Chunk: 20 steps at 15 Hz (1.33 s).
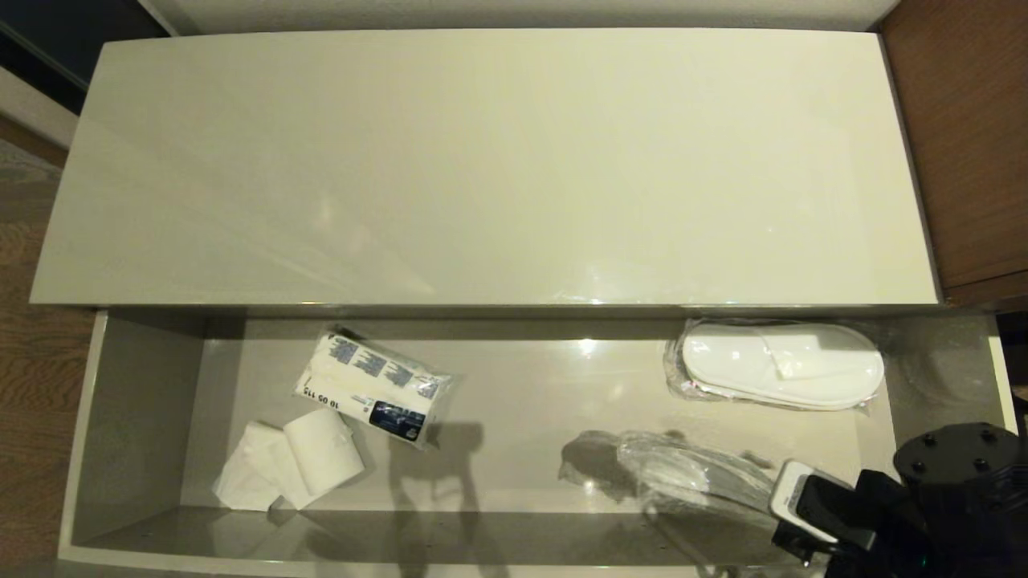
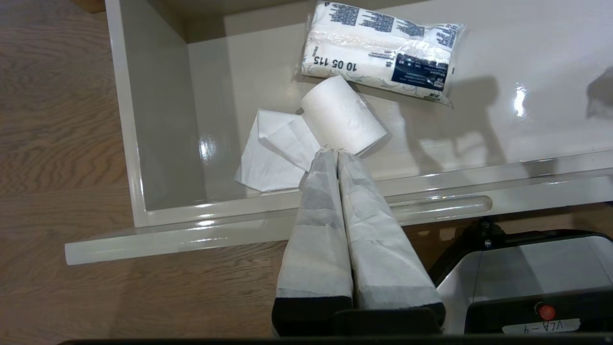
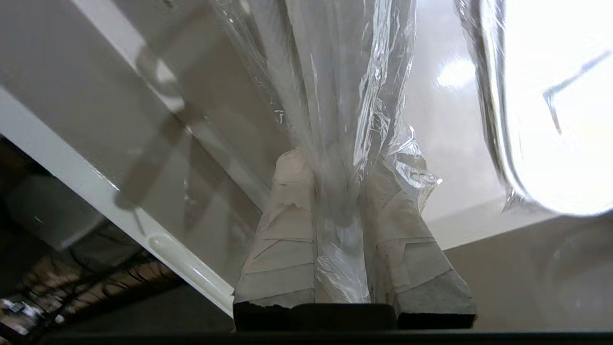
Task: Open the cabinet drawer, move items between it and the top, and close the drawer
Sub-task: Put the disposable slippers in the drawer, then take out the roll paper from the drawer
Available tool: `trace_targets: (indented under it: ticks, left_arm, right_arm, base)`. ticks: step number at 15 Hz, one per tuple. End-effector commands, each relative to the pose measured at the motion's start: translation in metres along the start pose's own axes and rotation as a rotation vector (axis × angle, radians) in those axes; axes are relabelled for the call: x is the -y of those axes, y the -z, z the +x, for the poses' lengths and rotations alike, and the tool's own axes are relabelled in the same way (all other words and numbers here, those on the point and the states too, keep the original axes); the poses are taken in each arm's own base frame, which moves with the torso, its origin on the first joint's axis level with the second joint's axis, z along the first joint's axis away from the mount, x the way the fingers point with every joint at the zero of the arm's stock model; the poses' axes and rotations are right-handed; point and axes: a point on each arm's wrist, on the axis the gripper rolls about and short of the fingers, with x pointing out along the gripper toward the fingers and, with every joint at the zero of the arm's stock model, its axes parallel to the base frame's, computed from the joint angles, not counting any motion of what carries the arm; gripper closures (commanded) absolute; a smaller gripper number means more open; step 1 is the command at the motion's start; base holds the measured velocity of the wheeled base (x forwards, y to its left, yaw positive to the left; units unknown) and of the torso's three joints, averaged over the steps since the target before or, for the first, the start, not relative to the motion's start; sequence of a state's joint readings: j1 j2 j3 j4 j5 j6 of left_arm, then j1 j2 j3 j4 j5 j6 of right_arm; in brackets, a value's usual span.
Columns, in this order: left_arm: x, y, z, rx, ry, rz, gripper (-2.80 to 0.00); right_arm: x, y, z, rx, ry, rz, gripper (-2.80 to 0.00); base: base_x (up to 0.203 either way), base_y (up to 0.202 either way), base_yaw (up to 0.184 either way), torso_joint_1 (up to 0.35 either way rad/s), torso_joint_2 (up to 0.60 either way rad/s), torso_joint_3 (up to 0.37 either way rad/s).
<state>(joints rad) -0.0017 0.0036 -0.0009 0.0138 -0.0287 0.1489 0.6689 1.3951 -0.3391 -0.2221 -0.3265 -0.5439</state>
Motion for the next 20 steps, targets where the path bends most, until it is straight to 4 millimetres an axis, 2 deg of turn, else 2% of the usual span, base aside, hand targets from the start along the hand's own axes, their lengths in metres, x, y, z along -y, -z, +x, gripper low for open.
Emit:
trace_targets:
  ticks: [1,6,7,12,14,17,20]
  left_arm:
    - [0.0,0.0,0.0,0.001,0.0,0.001,0.0]
    - [0.0,0.0,0.0,0.0,0.0,0.001,0.0]
    - [0.0,0.0,0.0,0.001,0.0,0.0,0.0]
    - [0.0,0.0,0.0,0.001,0.0,0.001,0.0]
    - [0.0,0.0,0.0,0.0,0.0,0.001,0.0]
    - [0.0,0.0,0.0,0.001,0.0,0.0,0.0]
    - [0.0,0.0,0.0,-0.001,0.0,0.001,0.0]
  right_arm:
    - [-0.006,-0.008,0.01,-0.022,-0.03,-0.062,0.0]
    - [-0.005,-0.023,0.024,-0.026,-0.029,-0.109,0.0]
    - [-0.004,-0.023,0.025,-0.014,-0.017,-0.104,-2.8]
    - [-0.001,-0.026,0.025,0.05,0.036,-0.052,-2.8]
    - [0.008,-0.031,0.016,0.094,0.116,0.078,-2.8]
    - [0.032,-0.034,-0.005,0.155,0.298,0.355,-2.8]
    - [0.063,-0.023,-0.038,0.201,0.464,0.52,-2.8]
  base:
    - [0.0,0.0,0.0,0.0,0.0,0.0]
    - [0.0,0.0,0.0,0.0,0.0,0.0]
    - [0.0,0.0,0.0,0.0,0.0,0.0]
    - [0.0,0.0,0.0,0.0,0.0,0.0]
    - [0.0,0.0,0.0,0.0,0.0,0.0]
    - [0.0,0.0,0.0,0.0,0.0,0.0]
    - [0.0,0.0,0.0,0.0,0.0,0.0]
